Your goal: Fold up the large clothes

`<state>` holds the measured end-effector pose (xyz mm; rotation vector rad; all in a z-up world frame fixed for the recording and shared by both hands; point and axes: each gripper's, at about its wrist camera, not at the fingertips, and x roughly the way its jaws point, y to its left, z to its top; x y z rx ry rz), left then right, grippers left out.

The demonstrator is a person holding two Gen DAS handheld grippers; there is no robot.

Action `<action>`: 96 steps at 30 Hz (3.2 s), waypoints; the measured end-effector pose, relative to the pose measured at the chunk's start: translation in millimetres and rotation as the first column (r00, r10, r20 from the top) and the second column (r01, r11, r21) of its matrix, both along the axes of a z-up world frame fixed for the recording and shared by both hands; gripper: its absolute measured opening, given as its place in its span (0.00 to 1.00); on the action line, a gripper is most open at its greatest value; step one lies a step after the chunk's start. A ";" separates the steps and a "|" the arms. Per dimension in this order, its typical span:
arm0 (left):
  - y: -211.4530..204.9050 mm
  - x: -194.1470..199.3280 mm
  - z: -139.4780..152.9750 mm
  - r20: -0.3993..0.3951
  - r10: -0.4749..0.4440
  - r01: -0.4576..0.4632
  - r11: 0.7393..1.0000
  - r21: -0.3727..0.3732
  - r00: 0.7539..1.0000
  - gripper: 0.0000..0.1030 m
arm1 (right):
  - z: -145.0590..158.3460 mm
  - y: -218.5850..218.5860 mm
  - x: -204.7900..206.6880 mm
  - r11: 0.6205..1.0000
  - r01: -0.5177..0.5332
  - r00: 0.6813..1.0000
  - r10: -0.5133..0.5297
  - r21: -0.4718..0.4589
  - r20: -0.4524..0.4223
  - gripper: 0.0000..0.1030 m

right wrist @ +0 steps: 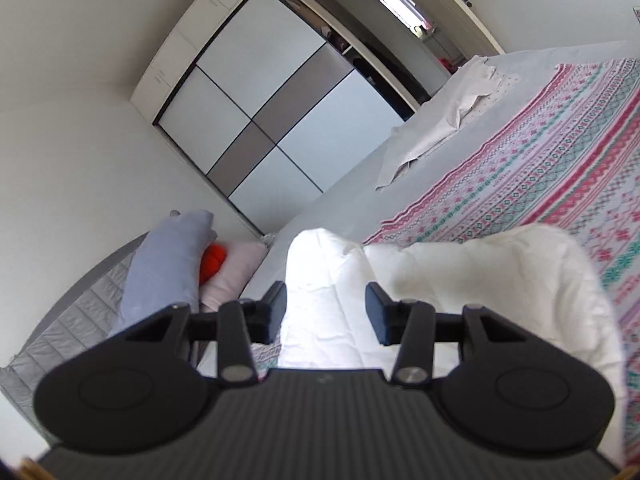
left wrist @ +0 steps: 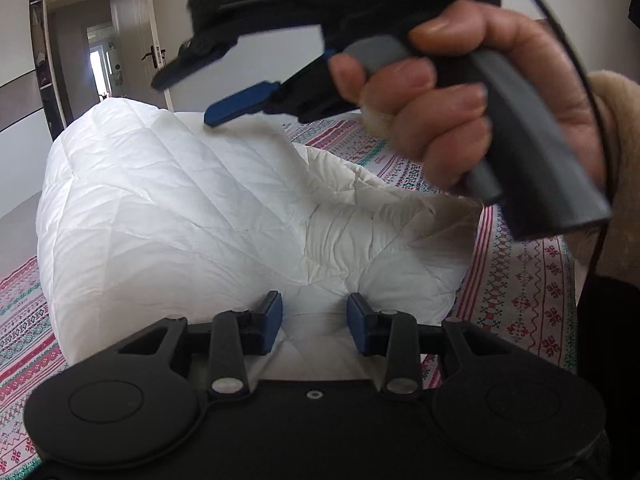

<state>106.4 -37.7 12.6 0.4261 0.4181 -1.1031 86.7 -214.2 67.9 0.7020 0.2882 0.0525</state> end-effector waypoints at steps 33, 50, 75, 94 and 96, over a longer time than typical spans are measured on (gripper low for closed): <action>-36.9 197.8 -15.0 -0.079 0.590 -0.593 0.805 -0.019 0.804 0.38 | -85.3 -7.8 66.9 0.838 0.246 0.886 -0.398 -0.487 -0.239 0.44; 69.8 144.9 11.1 -0.608 0.421 -0.603 0.789 -0.121 0.673 1.00 | -38.5 -36.7 6.8 0.956 0.030 0.916 -0.144 -0.293 -0.376 1.00; 129.9 119.5 7.6 -0.468 0.553 -0.716 0.617 -0.327 0.689 0.72 | -62.7 -7.1 78.9 0.983 -0.114 0.974 0.083 -0.141 -0.209 0.72; 111.4 61.4 36.3 -0.284 0.702 -0.757 0.611 -0.232 0.653 0.84 | -16.9 19.5 9.4 0.913 -0.002 0.972 -0.095 -0.408 -0.216 0.98; 107.3 48.3 36.5 -0.280 0.722 -0.774 0.600 -0.202 0.632 0.85 | -10.1 24.4 -4.0 0.887 0.000 0.972 -0.109 -0.462 -0.210 0.98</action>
